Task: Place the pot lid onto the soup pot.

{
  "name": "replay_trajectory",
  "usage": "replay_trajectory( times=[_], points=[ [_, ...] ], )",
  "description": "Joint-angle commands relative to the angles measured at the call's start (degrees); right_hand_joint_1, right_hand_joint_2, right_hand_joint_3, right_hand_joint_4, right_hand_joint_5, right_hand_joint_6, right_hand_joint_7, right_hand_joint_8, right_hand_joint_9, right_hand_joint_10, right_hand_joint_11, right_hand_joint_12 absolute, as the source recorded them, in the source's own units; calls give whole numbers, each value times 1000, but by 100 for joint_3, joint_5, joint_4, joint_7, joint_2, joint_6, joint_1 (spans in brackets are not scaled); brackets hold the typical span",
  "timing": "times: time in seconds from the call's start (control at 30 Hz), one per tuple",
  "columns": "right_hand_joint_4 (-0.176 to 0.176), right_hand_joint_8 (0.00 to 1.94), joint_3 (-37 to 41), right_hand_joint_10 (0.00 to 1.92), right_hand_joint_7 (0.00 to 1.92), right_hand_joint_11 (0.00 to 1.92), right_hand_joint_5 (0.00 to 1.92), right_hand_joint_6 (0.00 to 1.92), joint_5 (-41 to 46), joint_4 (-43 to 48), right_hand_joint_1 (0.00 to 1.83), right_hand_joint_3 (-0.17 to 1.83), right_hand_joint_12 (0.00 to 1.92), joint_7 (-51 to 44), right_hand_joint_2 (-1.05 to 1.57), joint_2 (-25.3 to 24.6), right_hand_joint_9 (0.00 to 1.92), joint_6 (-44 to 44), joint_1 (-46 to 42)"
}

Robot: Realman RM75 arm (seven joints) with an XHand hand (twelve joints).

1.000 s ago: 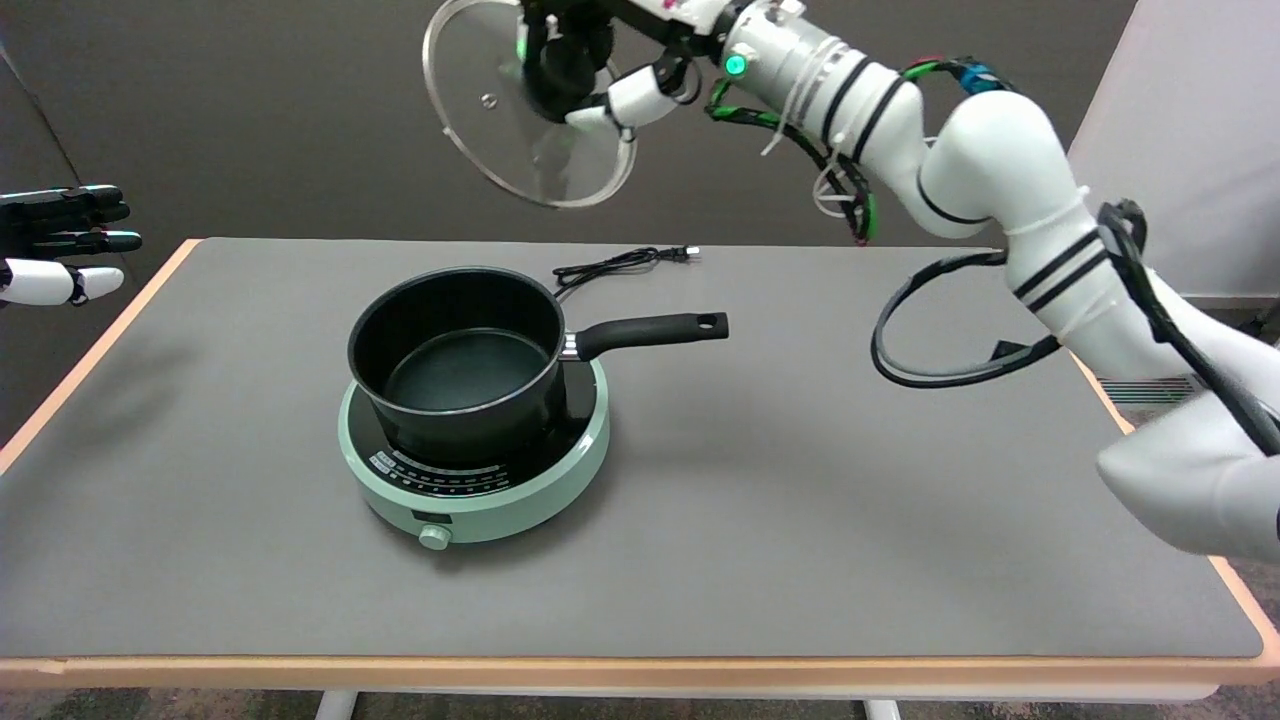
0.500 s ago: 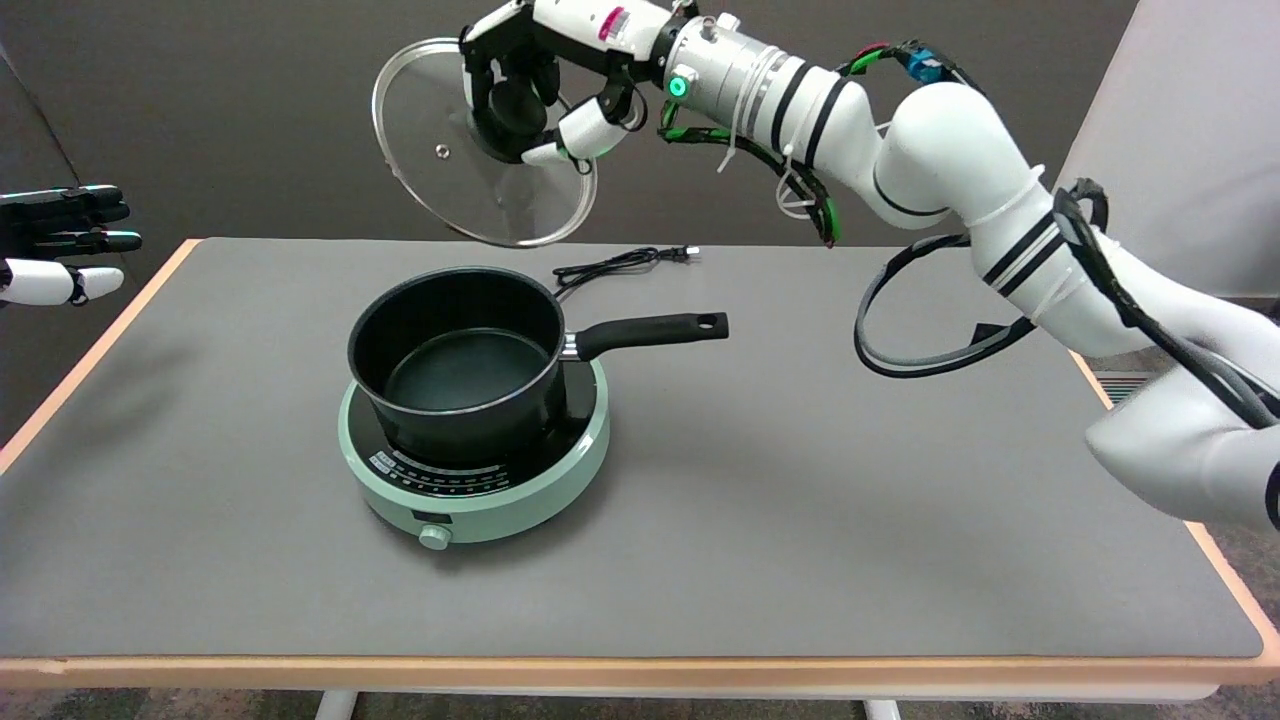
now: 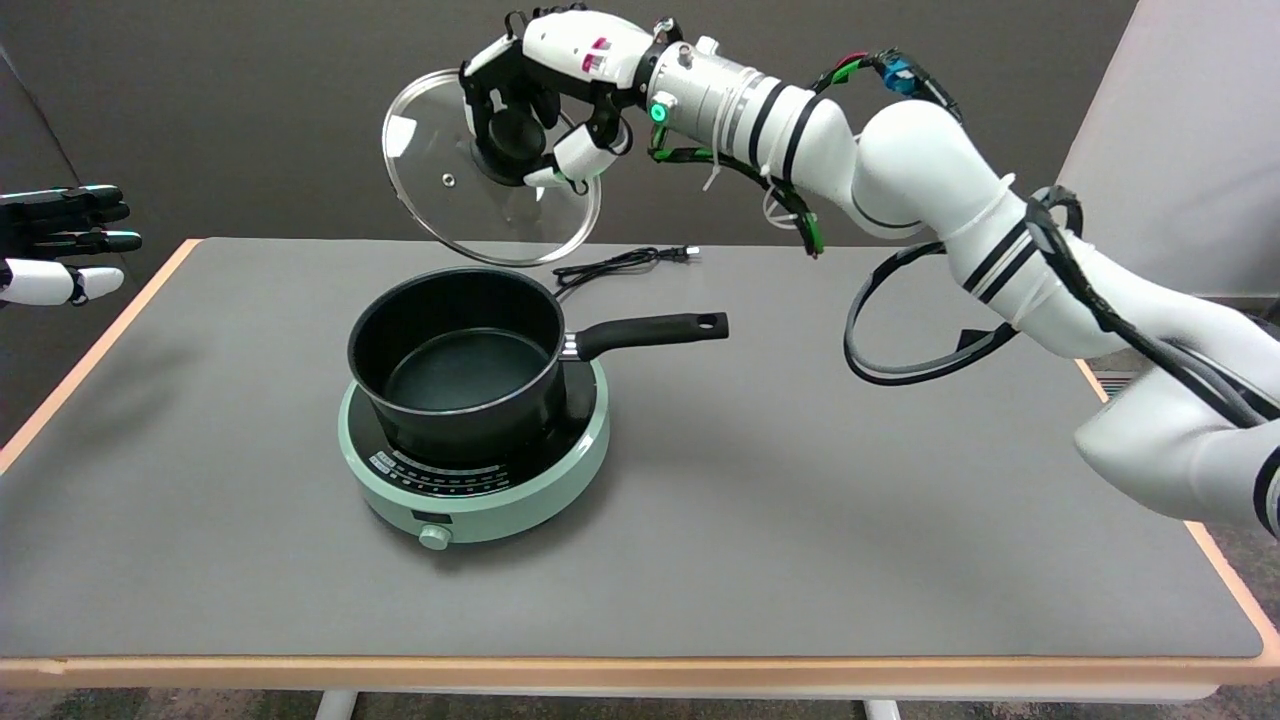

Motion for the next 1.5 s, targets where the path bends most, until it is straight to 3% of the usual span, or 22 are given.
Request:
replay_trajectory(
  times=[0.03, 0.17, 0.3, 0.67, 0.93, 1.5],
  points=[
    [176, 1264, -247, 1418, 878, 702, 725, 1017, -376, -333, 1351, 431, 1222, 73, 948, -318, 823, 130, 50],
    [176, 1264, -180, 1418, 879, 702, 726, 1018, -359, -479, 1351, 432, 1223, 65, 948, -438, 823, -139, 118],
    [176, 1254, -31, 1405, 885, 702, 731, 1010, -500, -841, 1352, 431, 1225, 114, 945, -585, 827, -1034, 445],
    [176, 1254, -64, 1433, 887, 707, 736, 978, -1302, -1336, 1353, 441, 1281, 1555, 939, -949, 838, -2880, 1204],
    [176, 1264, 7, 1505, 883, 693, 707, 1016, -2344, -1464, 1352, 452, 1340, 2380, 937, -1129, 827, -3523, 1546],
    [176, 1341, 177, 1555, 833, 654, 690, 1038, -3150, -2284, 1341, 443, 1401, 2446, 969, -1746, 798, -4259, 1754]
  ],
)
